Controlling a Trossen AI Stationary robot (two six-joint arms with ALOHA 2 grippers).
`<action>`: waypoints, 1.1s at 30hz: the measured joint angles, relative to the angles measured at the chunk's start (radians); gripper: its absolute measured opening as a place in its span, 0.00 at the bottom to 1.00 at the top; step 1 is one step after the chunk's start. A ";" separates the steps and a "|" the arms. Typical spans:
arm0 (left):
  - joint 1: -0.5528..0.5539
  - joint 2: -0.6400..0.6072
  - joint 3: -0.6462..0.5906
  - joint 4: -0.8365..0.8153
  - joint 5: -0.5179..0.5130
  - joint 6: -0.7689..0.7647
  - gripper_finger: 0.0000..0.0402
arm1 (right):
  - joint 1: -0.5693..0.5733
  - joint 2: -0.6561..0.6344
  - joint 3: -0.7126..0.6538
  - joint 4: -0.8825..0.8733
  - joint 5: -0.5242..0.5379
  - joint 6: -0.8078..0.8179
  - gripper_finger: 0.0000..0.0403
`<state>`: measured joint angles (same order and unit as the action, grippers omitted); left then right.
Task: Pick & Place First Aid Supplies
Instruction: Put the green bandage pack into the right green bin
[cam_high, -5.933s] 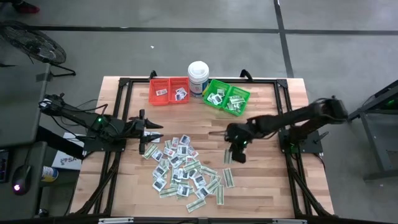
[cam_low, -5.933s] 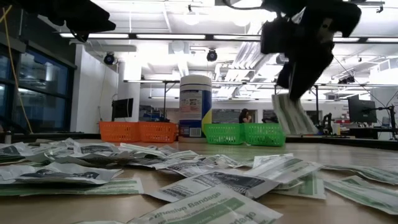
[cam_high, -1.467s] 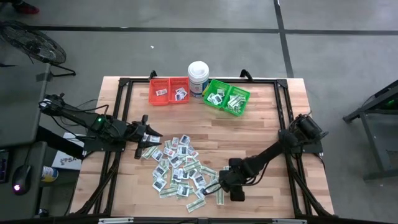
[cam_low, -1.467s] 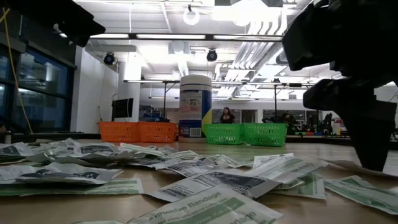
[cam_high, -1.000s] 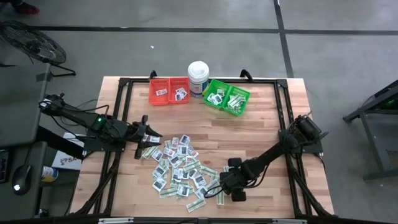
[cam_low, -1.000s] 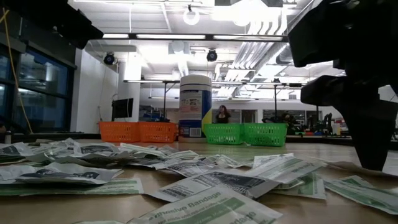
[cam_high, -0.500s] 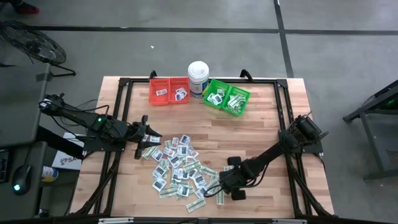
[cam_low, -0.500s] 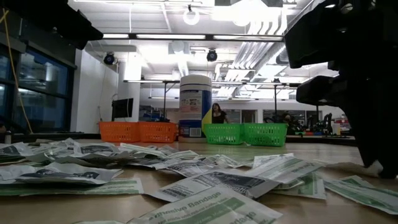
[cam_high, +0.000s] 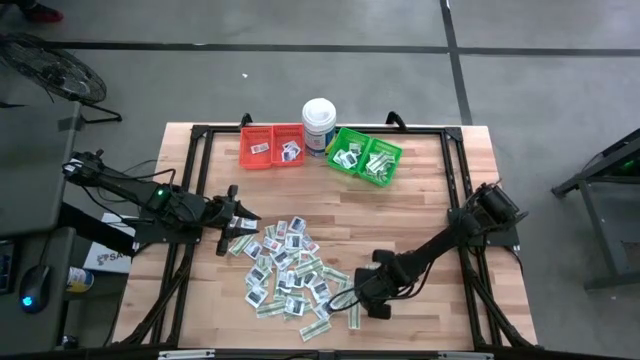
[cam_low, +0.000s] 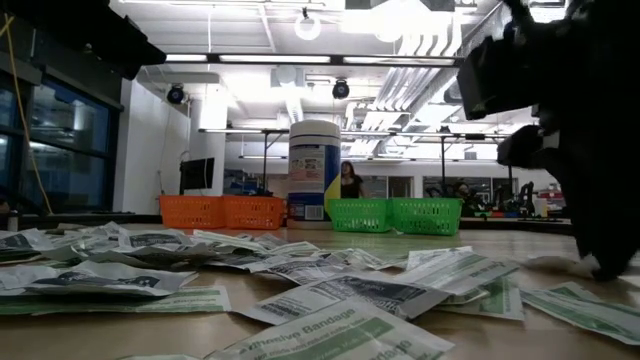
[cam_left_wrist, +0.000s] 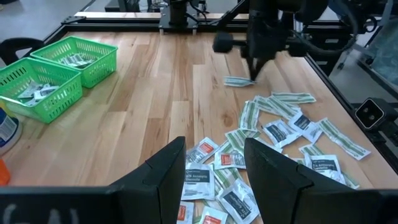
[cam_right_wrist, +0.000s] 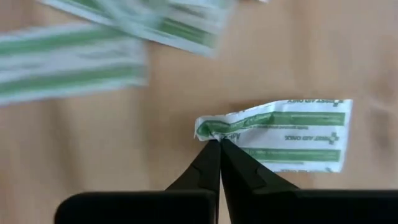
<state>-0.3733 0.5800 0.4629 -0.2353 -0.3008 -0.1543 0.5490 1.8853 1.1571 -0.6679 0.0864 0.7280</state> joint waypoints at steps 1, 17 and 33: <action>0.000 0.000 0.000 0.000 0.000 0.000 0.40 | 0.000 -0.013 -0.003 -0.021 0.011 0.007 0.00; 0.000 0.000 0.000 0.001 0.000 0.000 0.40 | -0.022 -0.085 0.118 -0.215 0.081 -0.039 0.00; 0.000 0.000 0.000 0.006 -0.052 -0.011 0.40 | -0.370 -0.152 0.142 -0.419 0.142 -0.411 0.00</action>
<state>-0.3736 0.5800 0.4629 -0.2294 -0.3527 -0.1656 0.1791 1.7336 1.2995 -1.0870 0.2283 0.3171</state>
